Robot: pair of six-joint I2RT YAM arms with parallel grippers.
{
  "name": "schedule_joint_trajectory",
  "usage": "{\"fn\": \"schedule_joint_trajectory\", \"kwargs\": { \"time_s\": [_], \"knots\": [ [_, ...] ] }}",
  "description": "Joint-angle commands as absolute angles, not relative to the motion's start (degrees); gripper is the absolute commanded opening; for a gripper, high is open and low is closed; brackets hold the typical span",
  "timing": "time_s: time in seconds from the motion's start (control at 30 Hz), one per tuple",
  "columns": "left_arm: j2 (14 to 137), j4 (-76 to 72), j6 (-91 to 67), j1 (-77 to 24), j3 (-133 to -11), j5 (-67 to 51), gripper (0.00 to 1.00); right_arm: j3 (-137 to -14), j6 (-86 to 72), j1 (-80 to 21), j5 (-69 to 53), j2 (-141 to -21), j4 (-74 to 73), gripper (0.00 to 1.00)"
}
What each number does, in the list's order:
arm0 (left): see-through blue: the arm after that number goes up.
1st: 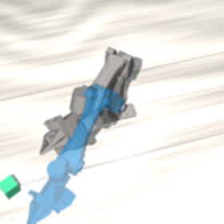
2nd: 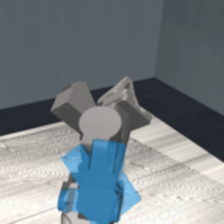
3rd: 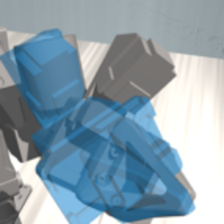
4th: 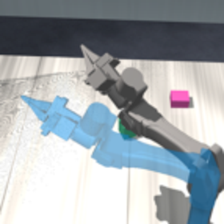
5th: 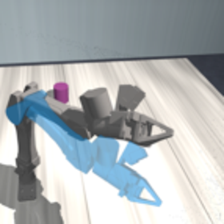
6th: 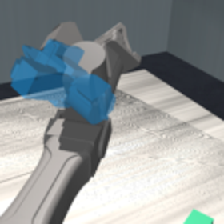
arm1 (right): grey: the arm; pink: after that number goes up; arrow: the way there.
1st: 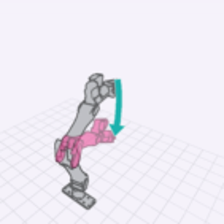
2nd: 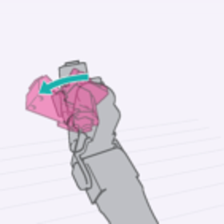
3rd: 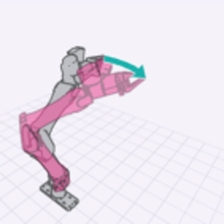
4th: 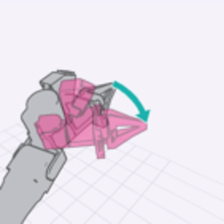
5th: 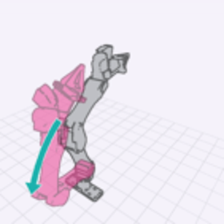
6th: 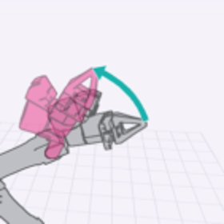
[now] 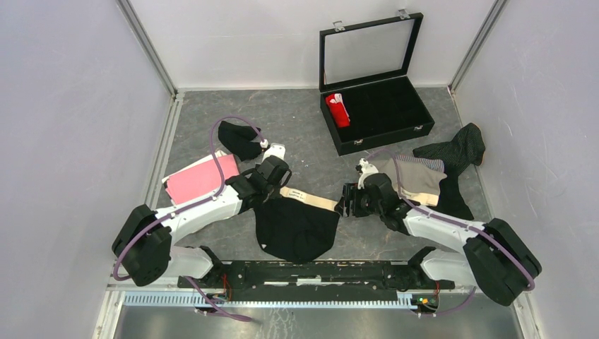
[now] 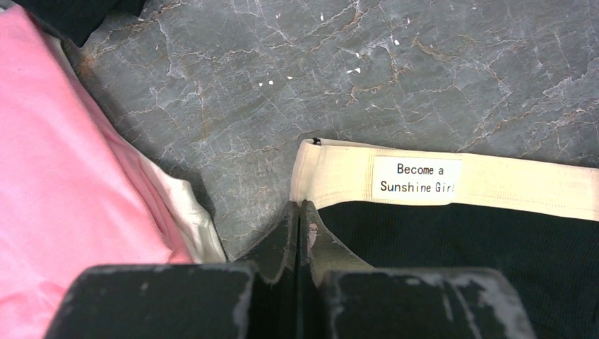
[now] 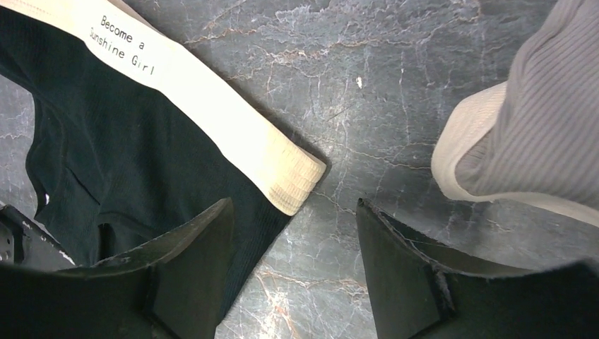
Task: Roll the underwear
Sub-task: Flatten out the underwear at the center of the board.
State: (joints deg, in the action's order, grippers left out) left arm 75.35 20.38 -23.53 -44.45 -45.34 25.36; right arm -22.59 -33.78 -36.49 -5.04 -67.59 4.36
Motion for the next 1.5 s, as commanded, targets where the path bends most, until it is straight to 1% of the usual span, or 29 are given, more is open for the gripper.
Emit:
{"fn": "schedule_joint_trajectory", "kwargs": {
  "time_s": [0.0,0.23,0.4,0.57,0.63,0.67,0.73,0.8,0.97,1.17,1.3,1.37,1.47],
  "knots": [
    [74.6,17.8,-25.3,-44.5,-45.1,26.2,0.02,-22.9,-35.0,-37.2,-3.8,-70.1,8.4,0.68],
    [75.2,18.0,-25.5,-44.5,-45.2,26.3,0.02,-22.8,-34.6,-37.5,-3.7,-73.5,10.0,0.61],
    [75.7,18.2,-25.4,-44.5,-45.4,26.1,0.02,-22.8,-34.0,-37.5,-3.9,-75.6,11.4,0.51],
    [75.8,18.6,-25.6,-44.5,-45.5,26.4,0.02,-22.1,-33.2,-37.5,-1.1,-74.6,11.5,0.35],
    [75.9,18.4,-25.8,-44.5,-45.2,26.3,0.02,-21.2,-32.4,-37.5,-0.4,-72.9,12.3,0.25],
    [76.0,18.2,-25.9,-44.5,-45.1,25.9,0.02,-20.8,-31.8,-37.5,-0.4,-71.9,12.6,0.18],
    [76.2,17.5,-26.0,-44.4,-44.9,25.1,0.02,-20.3,-30.5,-37.6,-0.4,-70.0,13.0,0.1],
    [76.6,16.1,-26.0,-44.5,-44.5,23.8,0.02,-20.2,-29.3,-37.6,-0.4,-68.0,12.1,0.05],
    [77.8,13.5,-26.3,-44.5,-43.6,21.9,0.02,-21.4,-26.5,-37.6,5.2,-62.6,5.2,0.0],
    [79.1,7.4,-26.2,-44.5,-43.1,16.8,0.02,-23.3,-24.1,-37.6,10.1,-57.2,-4.1,0.0],
    [81.6,4.3,-26.5,-44.5,-43.9,16.0,0.02,-24.9,-23.3,-37.6,11.7,-54.3,-9.5,0.0],
    [83.1,3.4,-26.7,-44.5,-44.2,16.8,0.05,-25.8,-22.7,-37.5,12.7,-52.9,-11.9,0.0],
    [85.3,2.3,-27.0,-44.4,-44.7,19.1,0.17,-27.5,-21.8,-37.5,14.6,-51.0,-15.6,0.0]
  ]
}}
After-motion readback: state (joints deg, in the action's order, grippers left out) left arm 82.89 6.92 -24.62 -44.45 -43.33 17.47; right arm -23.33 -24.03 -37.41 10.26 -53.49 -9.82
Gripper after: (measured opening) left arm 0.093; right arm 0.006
